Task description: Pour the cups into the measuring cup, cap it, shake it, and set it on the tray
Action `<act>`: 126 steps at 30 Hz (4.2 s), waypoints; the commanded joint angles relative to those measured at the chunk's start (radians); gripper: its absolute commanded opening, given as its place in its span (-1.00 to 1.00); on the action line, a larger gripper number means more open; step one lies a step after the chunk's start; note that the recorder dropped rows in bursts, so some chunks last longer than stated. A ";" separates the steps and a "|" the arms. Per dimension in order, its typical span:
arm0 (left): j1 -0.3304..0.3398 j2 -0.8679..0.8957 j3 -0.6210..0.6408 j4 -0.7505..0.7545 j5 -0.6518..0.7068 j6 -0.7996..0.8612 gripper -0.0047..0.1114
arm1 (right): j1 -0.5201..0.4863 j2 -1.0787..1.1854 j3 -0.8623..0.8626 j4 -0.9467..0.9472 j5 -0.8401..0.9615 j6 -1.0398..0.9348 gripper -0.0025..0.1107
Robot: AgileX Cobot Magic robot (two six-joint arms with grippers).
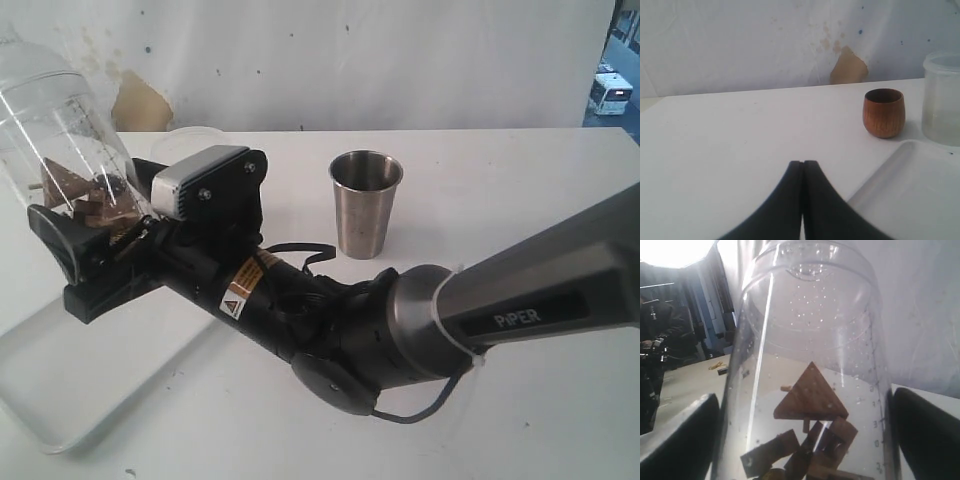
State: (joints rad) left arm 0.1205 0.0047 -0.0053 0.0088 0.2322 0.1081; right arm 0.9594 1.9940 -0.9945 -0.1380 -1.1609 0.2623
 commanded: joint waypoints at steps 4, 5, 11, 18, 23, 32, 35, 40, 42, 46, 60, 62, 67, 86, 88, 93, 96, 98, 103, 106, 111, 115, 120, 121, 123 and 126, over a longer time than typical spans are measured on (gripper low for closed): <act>-0.006 -0.005 0.005 0.003 -0.008 0.001 -0.92 | -0.003 -0.018 0.001 -0.023 -0.060 -0.060 -0.96; -0.006 -0.005 0.005 0.003 -0.008 0.001 -0.92 | -0.003 -0.018 0.001 -0.023 -0.060 -0.060 -0.96; -0.006 -0.005 0.005 0.003 -0.008 0.001 -0.92 | -0.003 -0.018 0.001 -0.023 -0.060 -0.060 -0.96; -0.006 -0.005 0.005 0.003 -0.008 0.001 -0.92 | -0.003 -0.018 0.001 -0.023 -0.060 -0.067 -0.96; -0.006 -0.005 0.005 -0.053 -0.059 -0.042 -0.92 | -0.003 -0.018 0.001 -0.023 -0.060 -0.078 -0.96; -0.006 -0.005 0.005 -0.280 -0.454 -0.442 -0.92 | -0.003 -0.018 0.001 -0.041 -0.060 -0.079 -0.96; -0.006 0.073 0.005 -0.186 -0.492 -0.654 -0.92 | -0.003 -0.018 0.001 -0.058 -0.060 -0.083 -0.96; -0.011 0.311 -0.033 0.460 -0.701 -1.220 -0.92 | -0.003 -0.017 0.001 -0.065 -0.042 -0.089 -0.96; -0.011 0.444 -0.112 0.558 -0.699 -1.256 -0.92 | -0.003 -0.017 0.001 -0.065 -0.042 -0.106 -0.96; -0.011 0.713 -0.280 0.551 -0.662 -1.205 -0.92 | -0.003 -0.017 0.001 -0.061 -0.038 -0.106 -0.96; -0.011 1.183 -0.488 0.776 -1.136 -1.420 -0.92 | -0.003 -0.017 -0.013 -0.054 0.113 -0.108 -0.96; -0.011 1.181 -0.508 0.866 -1.178 -1.482 -0.92 | -0.003 -0.017 -0.028 -0.055 0.160 -0.110 -0.96; -0.011 1.181 -0.524 0.903 -1.080 -1.498 -0.92 | -0.003 -0.015 -0.050 -0.011 0.233 -0.110 -0.96; -0.011 1.216 -0.512 0.914 -0.847 -1.247 -0.92 | -0.021 0.212 -0.288 0.008 0.410 -0.262 -0.96; -0.011 1.289 -0.512 0.870 -0.854 -1.199 -0.92 | -0.030 0.219 -0.306 -0.007 0.397 -0.262 -0.96; -0.011 1.406 -0.518 0.854 -1.010 -1.122 -0.92 | -0.041 0.284 -0.363 -0.019 0.386 -0.232 -0.96; -0.011 1.421 -0.520 0.847 -0.998 -1.097 -0.92 | -0.043 0.333 -0.404 -0.019 0.392 -0.232 -0.96; -0.011 1.439 -0.520 0.828 -0.975 -1.089 -0.92 | -0.043 0.343 -0.417 -0.019 0.424 -0.215 -0.96; -0.011 1.484 -0.520 0.812 -0.973 -1.041 -0.92 | -0.043 0.343 -0.426 -0.019 0.482 -0.189 -0.96; -0.011 1.504 -0.520 0.786 -0.973 -1.013 -0.92 | -0.043 0.343 -0.426 -0.019 0.482 -0.183 -0.96; -0.011 1.524 -0.520 0.762 -0.973 -0.988 -0.92 | -0.043 0.343 -0.428 -0.019 0.478 -0.180 -0.75; -0.011 1.524 -0.520 0.758 -0.973 -0.988 -0.92 | -0.043 0.341 -0.428 -0.019 0.516 -0.180 -0.25; -0.011 1.524 -0.520 0.749 -0.973 -0.988 -0.92 | -0.043 0.334 -0.428 -0.019 0.567 -0.161 0.25; -0.011 1.524 -0.520 0.749 -0.973 -0.988 -0.92 | -0.043 0.332 -0.428 -0.019 0.580 -0.161 0.30; -0.011 1.524 -0.520 0.747 -0.973 -0.988 -0.92 | -0.041 0.324 -0.428 -0.019 0.611 -0.161 0.34; -0.011 1.524 -0.520 0.747 -0.973 -0.988 -0.92 | -0.041 0.316 -0.428 -0.019 0.630 -0.161 0.34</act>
State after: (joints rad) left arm 0.1123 1.5242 -0.5267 0.7618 -0.7407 -0.8848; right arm 0.9188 2.3237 -1.4215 -0.1499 -0.5632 0.0955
